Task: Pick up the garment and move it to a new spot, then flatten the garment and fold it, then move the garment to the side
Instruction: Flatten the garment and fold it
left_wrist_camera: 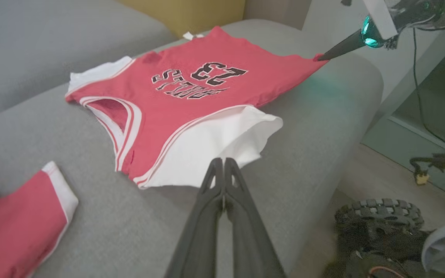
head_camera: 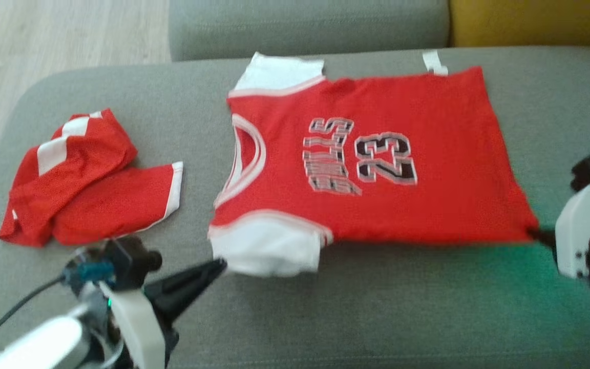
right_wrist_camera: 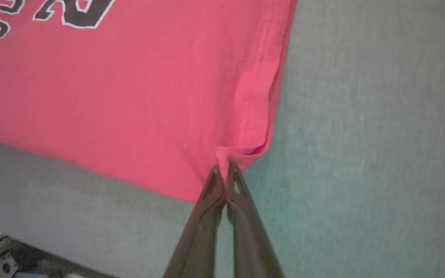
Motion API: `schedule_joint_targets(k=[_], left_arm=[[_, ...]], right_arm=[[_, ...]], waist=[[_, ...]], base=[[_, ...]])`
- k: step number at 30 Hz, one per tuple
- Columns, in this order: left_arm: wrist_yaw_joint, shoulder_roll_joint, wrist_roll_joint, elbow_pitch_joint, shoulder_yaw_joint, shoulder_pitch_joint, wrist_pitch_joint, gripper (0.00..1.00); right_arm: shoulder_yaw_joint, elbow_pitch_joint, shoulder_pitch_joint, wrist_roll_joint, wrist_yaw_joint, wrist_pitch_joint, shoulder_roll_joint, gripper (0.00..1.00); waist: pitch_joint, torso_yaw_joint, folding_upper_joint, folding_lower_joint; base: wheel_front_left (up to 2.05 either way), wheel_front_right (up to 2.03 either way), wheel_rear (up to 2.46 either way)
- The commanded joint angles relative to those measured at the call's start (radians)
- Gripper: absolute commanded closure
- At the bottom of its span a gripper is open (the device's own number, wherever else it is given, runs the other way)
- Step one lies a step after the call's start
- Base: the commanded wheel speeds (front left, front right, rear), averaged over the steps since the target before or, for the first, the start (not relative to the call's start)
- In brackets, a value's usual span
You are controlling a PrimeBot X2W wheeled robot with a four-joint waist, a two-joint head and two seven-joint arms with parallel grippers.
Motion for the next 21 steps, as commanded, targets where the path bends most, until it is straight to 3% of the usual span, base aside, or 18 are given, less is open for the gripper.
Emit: schedule_joint_targets(k=[1, 6, 9, 21], left_arm=[[0.001, 0.059, -0.023, -0.042, 0.037, -0.028, 0.01, 1.0], [0.001, 0.115, -0.066, -0.102, 0.001, -0.013, 0.041, 1.0], [0.012, 0.119, -0.053, -0.098, 0.022, -0.034, 0.025, 1.0], [0.014, 0.04, 0.03, 0.007, 0.045, -0.221, 0.029, 1.0]], right_arm=[[0.006, -0.038, 0.026, 0.024, 0.007, 0.042, -0.058, 1.0], [0.004, -0.129, 0.068, 0.066, 0.007, 0.142, -0.13, 1.0], [-0.031, -0.156, 0.068, 0.076, 0.007, 0.152, -0.141, 1.0], [-0.148, -0.137, -0.024, 0.006, 0.007, 0.138, -0.071, 1.0]], waist=[[-0.018, -0.008, -0.0001, 0.0], [-0.026, -0.017, -0.0001, 0.0], [-0.013, -0.023, -0.0001, 0.0], [0.118, -0.034, -0.0001, 0.0]], base=[[0.0, 0.0, 0.0], [0.0, 0.0, 0.0], [0.0, 0.0, 0.0], [0.0, 0.0, 0.0]])
